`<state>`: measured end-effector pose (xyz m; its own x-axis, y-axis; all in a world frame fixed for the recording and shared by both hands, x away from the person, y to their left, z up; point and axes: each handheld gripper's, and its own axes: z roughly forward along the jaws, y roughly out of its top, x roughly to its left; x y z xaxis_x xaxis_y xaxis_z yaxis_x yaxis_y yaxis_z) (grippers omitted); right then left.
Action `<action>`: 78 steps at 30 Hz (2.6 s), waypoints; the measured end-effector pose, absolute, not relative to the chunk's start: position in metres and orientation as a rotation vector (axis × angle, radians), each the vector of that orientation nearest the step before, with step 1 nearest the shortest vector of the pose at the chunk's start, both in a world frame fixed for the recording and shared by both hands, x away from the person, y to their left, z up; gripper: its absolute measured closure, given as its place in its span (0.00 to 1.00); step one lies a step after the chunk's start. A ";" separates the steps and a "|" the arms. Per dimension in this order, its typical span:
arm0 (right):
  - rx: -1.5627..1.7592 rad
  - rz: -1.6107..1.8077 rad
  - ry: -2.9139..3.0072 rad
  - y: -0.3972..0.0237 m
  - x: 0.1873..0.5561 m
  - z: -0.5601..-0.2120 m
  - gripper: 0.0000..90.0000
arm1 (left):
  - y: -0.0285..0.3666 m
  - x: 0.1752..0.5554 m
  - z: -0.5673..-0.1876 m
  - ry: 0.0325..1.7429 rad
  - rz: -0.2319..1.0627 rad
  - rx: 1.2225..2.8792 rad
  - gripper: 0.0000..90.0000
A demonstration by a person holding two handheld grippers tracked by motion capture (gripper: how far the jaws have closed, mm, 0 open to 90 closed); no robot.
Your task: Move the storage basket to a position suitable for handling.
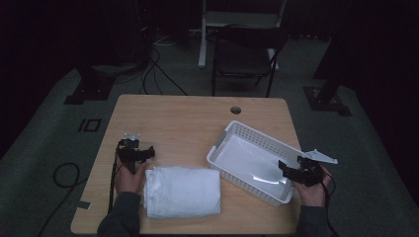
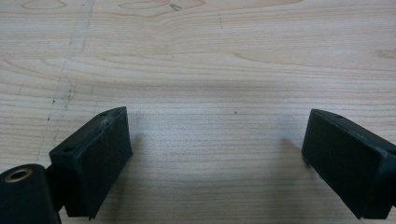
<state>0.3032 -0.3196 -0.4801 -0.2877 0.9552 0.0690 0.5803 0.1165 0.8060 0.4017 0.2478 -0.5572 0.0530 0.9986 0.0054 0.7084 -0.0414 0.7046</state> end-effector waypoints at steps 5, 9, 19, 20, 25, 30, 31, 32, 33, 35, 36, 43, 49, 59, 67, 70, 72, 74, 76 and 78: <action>1.487 1.034 1.922 -0.319 0.301 -0.481 0.21 | 0.248 0.402 -0.557 1.708 0.710 1.806 0.09; 1.487 1.033 1.914 -0.320 0.300 -0.480 0.21 | 0.248 0.402 -0.557 1.708 0.710 1.805 0.09; 1.522 1.011 1.901 -0.326 0.298 -0.483 0.21 | 0.248 0.402 -0.557 1.709 0.709 1.806 0.09; 1.522 1.004 1.899 -0.327 0.297 -0.484 0.21 | 0.248 0.402 -0.557 1.709 0.710 1.804 0.09; 1.548 0.979 1.879 -0.334 0.293 -0.485 0.21 | 0.248 0.402 -0.557 1.716 0.714 1.799 0.09; 1.558 0.953 1.895 -0.335 0.289 -0.488 0.21 | 0.256 0.400 -0.557 1.752 0.725 1.773 0.07; 1.565 0.944 1.900 -0.336 0.288 -0.489 0.22 | 0.257 0.400 -0.557 1.752 0.726 1.773 0.07; 1.572 0.940 1.897 -0.336 0.287 -0.489 0.22 | 0.258 0.399 -0.557 1.753 0.725 1.776 0.07; 1.578 0.935 1.897 -0.337 0.286 -0.490 0.24 | 0.258 0.399 -0.557 1.750 0.726 1.777 0.07; 1.590 0.931 1.899 -0.338 0.284 -0.491 0.25 | 0.259 0.398 -0.557 1.739 0.719 1.786 0.07; 1.598 0.929 1.901 -0.338 0.282 -0.492 0.26 | 0.260 0.397 -0.557 1.732 0.715 1.796 0.07; 1.613 0.947 1.927 -0.339 0.279 -0.498 0.42 | 0.260 0.395 -0.557 1.711 0.693 1.828 0.02; 1.621 0.946 1.929 -0.339 0.279 -0.499 0.47 | 0.260 0.395 -0.558 1.737 0.695 1.818 0.00; 1.633 0.950 1.929 -0.339 0.286 -0.499 0.50 | 0.258 0.394 -0.558 1.708 0.689 1.830 0.00; 1.654 0.938 1.919 -0.338 0.295 -0.498 0.55 | 0.255 0.392 -0.551 1.696 0.648 1.882 0.13; 1.670 0.930 1.906 -0.336 0.300 -0.498 0.57 | 0.255 0.391 -0.551 1.688 0.651 1.880 0.15; 1.677 0.928 1.897 -0.335 0.302 -0.498 0.58 | 0.255 0.390 -0.551 1.685 0.653 1.880 0.15; 1.681 0.927 1.891 -0.334 0.304 -0.498 0.59 | 0.255 0.390 -0.551 1.680 0.652 1.883 0.16; 1.687 0.926 1.883 -0.333 0.306 -0.498 0.60 | 0.256 0.389 -0.551 1.668 0.649 1.889 0.18; 1.696 0.925 1.871 -0.331 0.309 -0.498 0.61 | 0.257 0.388 -0.551 1.652 0.659 1.882 0.24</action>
